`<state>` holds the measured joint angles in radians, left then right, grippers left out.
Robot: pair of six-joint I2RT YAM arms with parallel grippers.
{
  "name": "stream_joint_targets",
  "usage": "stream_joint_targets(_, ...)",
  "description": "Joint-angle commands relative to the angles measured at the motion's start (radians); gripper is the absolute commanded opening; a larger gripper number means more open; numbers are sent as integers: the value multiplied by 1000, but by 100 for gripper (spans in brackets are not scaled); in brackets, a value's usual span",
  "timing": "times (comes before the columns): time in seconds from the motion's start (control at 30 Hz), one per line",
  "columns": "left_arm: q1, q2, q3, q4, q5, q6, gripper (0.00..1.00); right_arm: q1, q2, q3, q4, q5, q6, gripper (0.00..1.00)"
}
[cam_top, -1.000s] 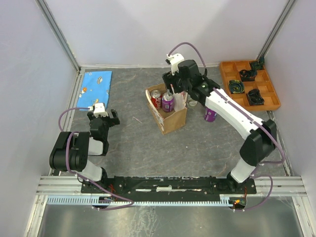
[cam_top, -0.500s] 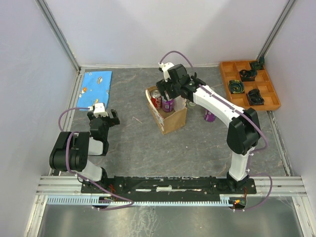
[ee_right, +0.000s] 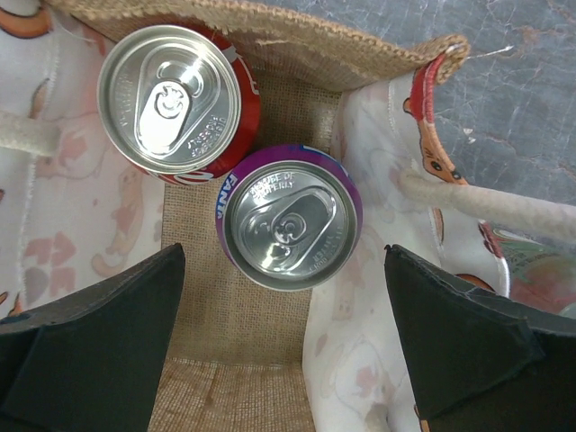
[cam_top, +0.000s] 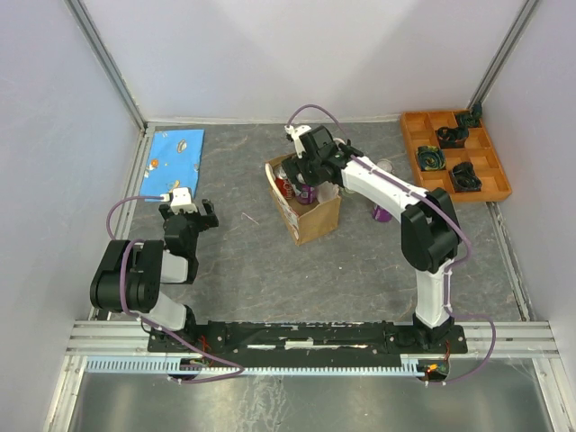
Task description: Take the beverage out of the canvas bag
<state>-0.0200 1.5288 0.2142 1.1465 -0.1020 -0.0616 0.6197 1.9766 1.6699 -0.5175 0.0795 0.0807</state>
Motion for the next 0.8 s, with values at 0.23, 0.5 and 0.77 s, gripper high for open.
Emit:
stream_joint_targets(0.23, -5, -10, 19, 35, -10, 43, 99, 4, 111, 109, 27, 31, -10, 96)
stream_joint_targets(0.5, -5, -9, 20, 33, -10, 43, 99, 4, 167, 144, 22, -25, 6, 18)
stream_joint_targets(0.77, -5, -10, 19, 34, -11, 43, 99, 16, 189, 178, 6, -87, 36, 0)
